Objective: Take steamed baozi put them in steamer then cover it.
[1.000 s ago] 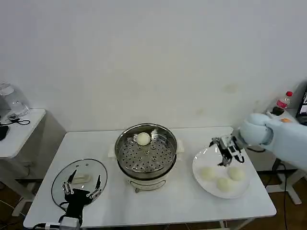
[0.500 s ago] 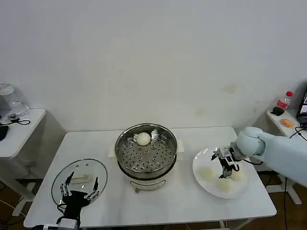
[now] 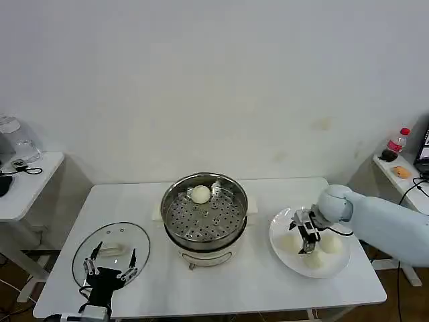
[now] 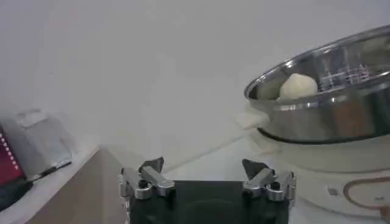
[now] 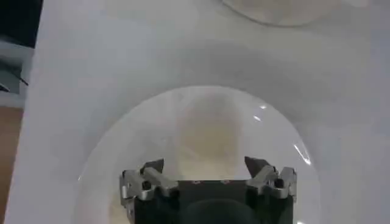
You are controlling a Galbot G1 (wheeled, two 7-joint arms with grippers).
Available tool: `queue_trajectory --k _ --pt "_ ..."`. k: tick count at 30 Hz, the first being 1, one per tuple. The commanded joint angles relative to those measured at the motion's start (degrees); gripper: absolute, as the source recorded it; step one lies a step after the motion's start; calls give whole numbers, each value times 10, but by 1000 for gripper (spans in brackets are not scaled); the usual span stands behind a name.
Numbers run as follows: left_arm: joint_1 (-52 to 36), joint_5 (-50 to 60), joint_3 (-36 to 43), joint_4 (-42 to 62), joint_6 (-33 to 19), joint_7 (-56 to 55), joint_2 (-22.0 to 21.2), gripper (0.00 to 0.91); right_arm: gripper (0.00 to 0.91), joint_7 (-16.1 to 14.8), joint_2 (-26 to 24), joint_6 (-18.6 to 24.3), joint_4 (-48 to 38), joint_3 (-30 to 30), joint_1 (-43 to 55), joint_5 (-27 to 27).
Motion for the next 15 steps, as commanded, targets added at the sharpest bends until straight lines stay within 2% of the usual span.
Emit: queue_trajectory --k 1,5,6,7,8,15 --pt "-1 0 0 1 0 0 0 907 856 0 28 -3 -28 18 -28 -12" --pt "-1 -1 0 1 0 0 -1 907 796 1 27 -9 -27 19 -28 -17" --pt "-1 -1 0 1 0 0 -1 907 766 1 26 -11 -26 19 -28 -17" --pt "-1 -1 0 1 0 0 -1 907 685 2 26 -11 -26 19 -27 -17" --pt "0 0 0 1 0 -1 -2 907 665 3 26 -12 -26 20 -28 -17" --pt "2 0 -1 -3 0 -1 -3 907 605 -5 19 -12 -19 22 -18 -15"
